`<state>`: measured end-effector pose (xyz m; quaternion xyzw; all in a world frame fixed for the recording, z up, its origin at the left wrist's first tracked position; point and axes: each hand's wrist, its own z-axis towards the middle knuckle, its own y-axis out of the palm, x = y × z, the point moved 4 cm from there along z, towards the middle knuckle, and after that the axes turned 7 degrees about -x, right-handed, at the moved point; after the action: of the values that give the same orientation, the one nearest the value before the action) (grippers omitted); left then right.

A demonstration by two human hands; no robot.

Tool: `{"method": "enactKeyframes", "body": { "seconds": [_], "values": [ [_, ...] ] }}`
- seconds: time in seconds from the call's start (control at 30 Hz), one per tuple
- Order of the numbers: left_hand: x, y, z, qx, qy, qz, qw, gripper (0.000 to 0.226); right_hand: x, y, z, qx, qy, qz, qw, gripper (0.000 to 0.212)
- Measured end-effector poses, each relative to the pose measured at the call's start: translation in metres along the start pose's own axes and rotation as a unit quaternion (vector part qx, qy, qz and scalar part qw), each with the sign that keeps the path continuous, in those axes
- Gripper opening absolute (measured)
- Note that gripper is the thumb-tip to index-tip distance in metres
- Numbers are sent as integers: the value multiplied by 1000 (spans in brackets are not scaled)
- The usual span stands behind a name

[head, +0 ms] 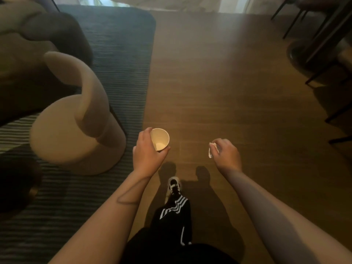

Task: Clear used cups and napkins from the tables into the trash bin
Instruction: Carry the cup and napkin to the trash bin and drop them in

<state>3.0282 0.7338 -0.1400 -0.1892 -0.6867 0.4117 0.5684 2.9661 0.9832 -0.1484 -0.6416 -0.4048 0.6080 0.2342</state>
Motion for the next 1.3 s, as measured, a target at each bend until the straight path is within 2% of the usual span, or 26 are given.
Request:
{"method": "enactKeyframes", "body": {
  "seconds": [0.17, 0.37, 0.6, 0.77, 1.0, 1.3],
  "values": [
    [24, 6, 145, -4, -14, 6, 1000, 83, -27, -29, 147, -6, -7, -7, 1000, 19],
    [63, 13, 282, -4, 2, 14, 1000, 83, -49, -71, 284, 29, -10, -2, 1000, 19],
    [103, 56, 431, -9, -27, 21, 999, 85, -32, -99, 444, 33, -16, 12, 999, 19],
    [148, 91, 557, 21, -26, -8, 999, 84, -13, -132, 586, 16, -42, 19, 999, 18],
    [217, 109, 715, 52, -52, 5, 997, 84, -12, -200, 761, 5, -72, -4, 997, 20],
    [236, 133, 874, 49, -79, 7, 996, 84, -24, -211, 939, -25, -79, 15, 996, 21]
  ]
}}
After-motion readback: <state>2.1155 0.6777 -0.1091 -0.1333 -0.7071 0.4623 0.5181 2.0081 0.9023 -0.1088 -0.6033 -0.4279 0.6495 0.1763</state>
